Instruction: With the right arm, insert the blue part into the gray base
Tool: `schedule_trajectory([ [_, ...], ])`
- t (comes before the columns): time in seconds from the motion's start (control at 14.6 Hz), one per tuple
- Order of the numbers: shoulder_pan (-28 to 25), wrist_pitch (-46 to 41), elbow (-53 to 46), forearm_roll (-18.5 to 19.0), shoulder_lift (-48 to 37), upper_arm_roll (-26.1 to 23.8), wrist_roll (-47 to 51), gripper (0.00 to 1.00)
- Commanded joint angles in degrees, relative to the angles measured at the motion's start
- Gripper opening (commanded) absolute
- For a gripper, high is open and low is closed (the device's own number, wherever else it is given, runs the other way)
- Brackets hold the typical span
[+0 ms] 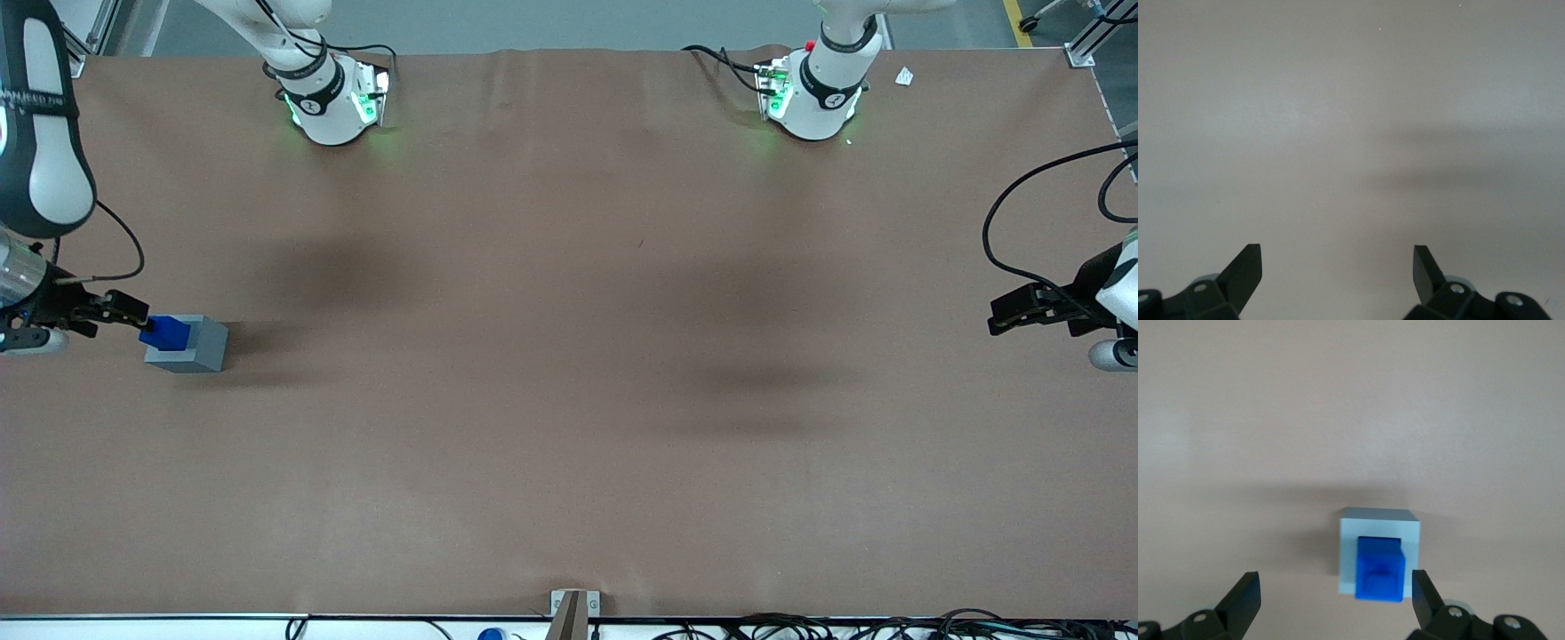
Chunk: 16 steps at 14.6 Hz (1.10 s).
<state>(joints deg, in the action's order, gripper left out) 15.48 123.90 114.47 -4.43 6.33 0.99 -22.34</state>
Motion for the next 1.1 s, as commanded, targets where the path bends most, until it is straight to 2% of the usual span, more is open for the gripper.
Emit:
schedule_trajectory([
  [0.0,-3.07,-3.04,1.90,-0.75,-5.26,-0.02,6.13,1.00],
  [0.34,-8.79,-6.04,1.81,-0.23,-9.58,-0.02,14.24,1.00],
  [0.75,-10.55,-11.04,1.37,0.39,-14.58,-0.28,16.44,1.00],
  [0.96,-10.91,-15.86,-0.64,4.24,-17.75,-2.65,20.30,1.00],
  [1.03,-10.91,-18.15,-1.96,4.52,-18.28,-2.92,21.19,1.00],
])
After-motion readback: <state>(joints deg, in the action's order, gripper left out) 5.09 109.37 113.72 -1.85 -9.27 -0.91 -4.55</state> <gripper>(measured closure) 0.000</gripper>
